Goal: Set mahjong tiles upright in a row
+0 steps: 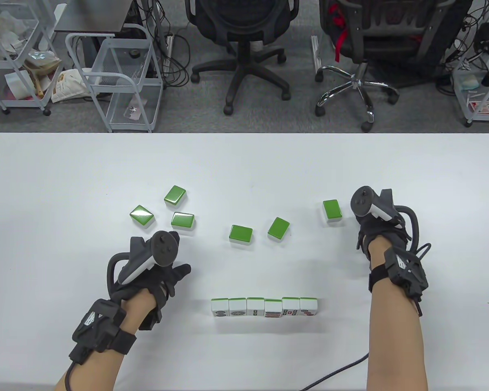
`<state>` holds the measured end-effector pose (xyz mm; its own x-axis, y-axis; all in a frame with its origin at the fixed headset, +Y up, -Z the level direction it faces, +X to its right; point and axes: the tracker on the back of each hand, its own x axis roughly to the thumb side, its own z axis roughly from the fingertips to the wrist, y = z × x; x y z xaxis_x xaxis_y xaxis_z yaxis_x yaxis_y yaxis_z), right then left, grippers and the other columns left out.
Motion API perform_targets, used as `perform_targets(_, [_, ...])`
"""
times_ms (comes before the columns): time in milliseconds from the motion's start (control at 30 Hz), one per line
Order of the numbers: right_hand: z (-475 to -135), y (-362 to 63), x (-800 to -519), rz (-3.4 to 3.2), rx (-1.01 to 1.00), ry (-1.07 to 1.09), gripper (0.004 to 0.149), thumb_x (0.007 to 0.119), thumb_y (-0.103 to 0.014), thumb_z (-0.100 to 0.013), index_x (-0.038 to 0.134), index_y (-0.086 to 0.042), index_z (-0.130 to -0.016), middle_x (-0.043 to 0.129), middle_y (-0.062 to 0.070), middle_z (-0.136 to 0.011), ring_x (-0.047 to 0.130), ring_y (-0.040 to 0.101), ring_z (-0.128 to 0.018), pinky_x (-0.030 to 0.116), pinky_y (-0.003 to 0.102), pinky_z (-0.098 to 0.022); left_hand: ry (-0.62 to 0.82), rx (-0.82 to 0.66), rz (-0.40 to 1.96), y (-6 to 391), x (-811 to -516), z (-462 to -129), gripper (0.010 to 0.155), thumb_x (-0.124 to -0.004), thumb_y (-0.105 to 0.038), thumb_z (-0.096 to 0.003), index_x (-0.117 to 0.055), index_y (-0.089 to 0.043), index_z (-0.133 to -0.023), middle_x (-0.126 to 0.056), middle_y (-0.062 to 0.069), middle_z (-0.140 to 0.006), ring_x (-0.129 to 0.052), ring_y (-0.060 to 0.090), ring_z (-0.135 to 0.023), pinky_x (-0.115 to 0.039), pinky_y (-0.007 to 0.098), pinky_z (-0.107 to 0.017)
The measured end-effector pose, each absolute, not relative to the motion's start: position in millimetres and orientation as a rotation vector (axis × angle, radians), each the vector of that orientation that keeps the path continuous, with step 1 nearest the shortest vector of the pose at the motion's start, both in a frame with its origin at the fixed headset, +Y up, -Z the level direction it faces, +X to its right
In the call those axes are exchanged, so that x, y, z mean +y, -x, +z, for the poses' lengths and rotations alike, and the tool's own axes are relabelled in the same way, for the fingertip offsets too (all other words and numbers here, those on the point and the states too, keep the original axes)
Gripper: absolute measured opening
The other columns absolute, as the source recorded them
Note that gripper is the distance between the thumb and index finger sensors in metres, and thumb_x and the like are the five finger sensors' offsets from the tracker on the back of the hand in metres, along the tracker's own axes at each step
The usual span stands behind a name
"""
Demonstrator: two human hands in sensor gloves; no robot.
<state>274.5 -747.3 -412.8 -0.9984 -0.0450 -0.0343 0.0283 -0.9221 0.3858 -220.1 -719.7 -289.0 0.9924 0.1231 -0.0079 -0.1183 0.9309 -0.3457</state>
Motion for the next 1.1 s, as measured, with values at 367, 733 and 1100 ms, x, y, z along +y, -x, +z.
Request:
perform_targets(367, [-405.8,-265.0,-742.4,-2.949,-0.387,0.013,0.075,0.096,-0.029,-0.023,0.066,-0.010,-0.089,0.074,0.021,-0.092,0.101,0.040,-0.059,0.088,0.050,-0.040,0.361,-0.011,0.124,220.1,-720.6,-288.2,0.087,-0.066,-0.066,-0.0273,-0.030,-0.032,-0.099,-0.042,-0.003,-0.113,-0.054,0.033,-0.108,-0.053,0.055,-0.075])
perform_targets(733, [-335.4,-214.9,-702.6,-3.139,-1.026,0.522,0.078,0.093,-0.025,-0.024,0.060,-0.005,-0.092,0.066,0.026,-0.095,0.095,0.043,-0.060,0.082,0.054,-0.043,0.341,-0.031,0.143,218.1,-714.4,-284.6,0.086,-0.066,-0.066,-0.0275,-0.030,-0.032,-0.099,-0.043,-0.003,-0.113,-0.055,0.033,-0.108,-0.053,0.054,-0.075])
perform_targets(1100, [-286.5,-180.6,-740.1,-2.915,-1.476,0.691,0.076,0.092,-0.024,-0.027,0.059,-0.003,-0.092,0.063,0.029,-0.093,0.095,0.043,-0.059,0.081,0.054,-0.043,0.346,-0.049,0.120,213.9,-714.5,-283.8,0.087,-0.068,-0.064,-0.0274,-0.031,-0.032,-0.099,-0.043,-0.003,-0.113,-0.054,0.033,-0.108,-0.053,0.055,-0.075])
